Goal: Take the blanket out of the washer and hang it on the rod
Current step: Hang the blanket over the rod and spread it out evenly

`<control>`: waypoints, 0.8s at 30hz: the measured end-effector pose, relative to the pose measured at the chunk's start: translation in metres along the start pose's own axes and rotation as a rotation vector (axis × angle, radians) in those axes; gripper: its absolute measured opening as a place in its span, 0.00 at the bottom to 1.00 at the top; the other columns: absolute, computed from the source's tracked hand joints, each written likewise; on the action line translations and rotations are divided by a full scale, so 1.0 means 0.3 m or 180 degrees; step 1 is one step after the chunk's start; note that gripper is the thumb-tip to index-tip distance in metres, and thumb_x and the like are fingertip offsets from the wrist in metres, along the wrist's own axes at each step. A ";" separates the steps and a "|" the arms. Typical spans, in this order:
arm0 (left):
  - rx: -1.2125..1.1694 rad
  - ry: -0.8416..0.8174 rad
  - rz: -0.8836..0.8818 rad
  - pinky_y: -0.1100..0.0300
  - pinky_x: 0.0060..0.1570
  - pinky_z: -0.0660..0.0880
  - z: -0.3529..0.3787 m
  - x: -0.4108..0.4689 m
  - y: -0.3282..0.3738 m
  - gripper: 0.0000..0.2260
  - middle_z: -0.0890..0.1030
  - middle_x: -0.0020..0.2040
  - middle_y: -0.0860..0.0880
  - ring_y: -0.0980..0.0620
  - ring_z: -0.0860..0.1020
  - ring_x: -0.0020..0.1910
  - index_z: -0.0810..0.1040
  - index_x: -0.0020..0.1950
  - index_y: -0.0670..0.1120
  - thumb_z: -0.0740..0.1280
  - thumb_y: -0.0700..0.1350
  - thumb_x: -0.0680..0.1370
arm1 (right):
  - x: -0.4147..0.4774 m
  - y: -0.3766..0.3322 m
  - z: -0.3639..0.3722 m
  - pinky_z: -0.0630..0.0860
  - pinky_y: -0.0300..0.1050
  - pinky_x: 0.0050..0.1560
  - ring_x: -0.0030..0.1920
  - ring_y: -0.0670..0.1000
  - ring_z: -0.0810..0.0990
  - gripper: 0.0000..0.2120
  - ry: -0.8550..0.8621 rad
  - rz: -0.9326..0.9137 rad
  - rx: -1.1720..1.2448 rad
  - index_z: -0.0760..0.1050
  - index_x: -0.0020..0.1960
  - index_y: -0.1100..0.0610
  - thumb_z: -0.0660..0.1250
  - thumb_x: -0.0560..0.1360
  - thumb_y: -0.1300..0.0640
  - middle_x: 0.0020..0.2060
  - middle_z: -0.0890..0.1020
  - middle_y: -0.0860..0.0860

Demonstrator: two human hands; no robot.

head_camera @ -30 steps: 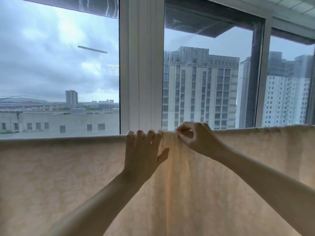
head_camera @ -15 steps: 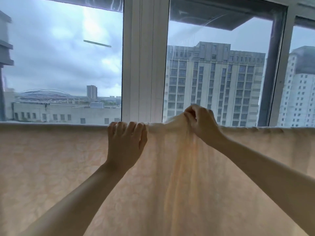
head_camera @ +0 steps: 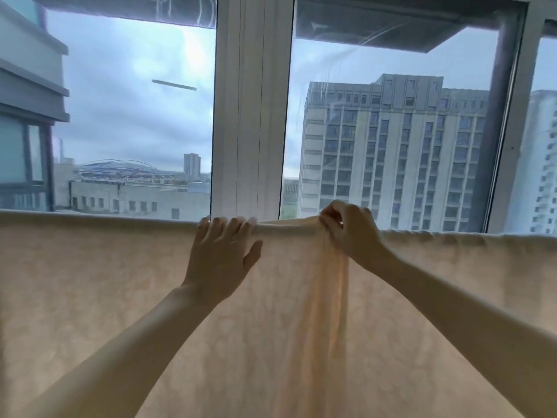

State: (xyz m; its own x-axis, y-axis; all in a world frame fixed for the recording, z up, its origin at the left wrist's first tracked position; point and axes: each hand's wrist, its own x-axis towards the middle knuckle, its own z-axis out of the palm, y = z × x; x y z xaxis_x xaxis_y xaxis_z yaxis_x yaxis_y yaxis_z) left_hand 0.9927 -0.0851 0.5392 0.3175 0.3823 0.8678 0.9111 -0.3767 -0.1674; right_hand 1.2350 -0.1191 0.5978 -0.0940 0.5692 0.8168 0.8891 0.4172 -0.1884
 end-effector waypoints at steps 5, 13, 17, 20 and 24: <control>0.0096 -0.0089 0.0324 0.41 0.58 0.70 0.009 0.021 0.086 0.23 0.77 0.57 0.46 0.42 0.76 0.52 0.71 0.68 0.46 0.53 0.57 0.79 | -0.001 0.001 -0.004 0.74 0.30 0.45 0.41 0.47 0.80 0.04 -0.0044 -0.0021 0.0037 0.80 0.48 0.59 0.67 0.77 0.61 0.41 0.84 0.52; 0.0086 -0.0138 0.0351 0.42 0.56 0.69 0.025 0.047 0.190 0.24 0.76 0.56 0.47 0.44 0.75 0.52 0.71 0.67 0.49 0.51 0.61 0.78 | 0.003 0.000 -0.032 0.68 0.21 0.39 0.39 0.44 0.78 0.03 -0.0177 -0.0029 0.0003 0.81 0.47 0.58 0.68 0.76 0.61 0.41 0.84 0.51; 0.0023 -0.0139 0.0297 0.39 0.59 0.68 0.032 0.050 0.225 0.24 0.76 0.57 0.47 0.43 0.74 0.54 0.71 0.66 0.49 0.53 0.62 0.78 | -0.009 0.005 -0.074 0.69 0.21 0.42 0.44 0.46 0.80 0.07 -0.0315 -0.0001 0.0142 0.81 0.50 0.60 0.64 0.77 0.63 0.44 0.84 0.50; -0.0002 -0.0134 0.0262 0.38 0.61 0.66 0.039 0.046 0.229 0.24 0.76 0.58 0.47 0.43 0.74 0.55 0.71 0.66 0.49 0.54 0.63 0.77 | -0.030 0.041 -0.110 0.69 0.20 0.42 0.47 0.45 0.80 0.08 -0.0443 0.0139 0.0124 0.80 0.53 0.58 0.64 0.76 0.63 0.46 0.83 0.49; 0.0018 -0.0134 0.0227 0.39 0.61 0.66 0.040 0.046 0.226 0.25 0.76 0.57 0.46 0.43 0.74 0.54 0.72 0.65 0.49 0.51 0.63 0.78 | -0.051 0.072 -0.128 0.71 0.24 0.46 0.49 0.43 0.81 0.08 -0.0702 0.0147 0.0086 0.80 0.54 0.54 0.68 0.76 0.58 0.48 0.83 0.47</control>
State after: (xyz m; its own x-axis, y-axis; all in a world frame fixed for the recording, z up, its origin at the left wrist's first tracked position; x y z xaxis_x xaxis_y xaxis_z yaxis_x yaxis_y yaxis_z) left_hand 1.0619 -0.0951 0.5341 0.3924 0.3898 0.8331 0.8872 -0.3996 -0.2309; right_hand 1.2729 -0.1461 0.6021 -0.1519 0.7281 0.6685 0.8826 0.4043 -0.2398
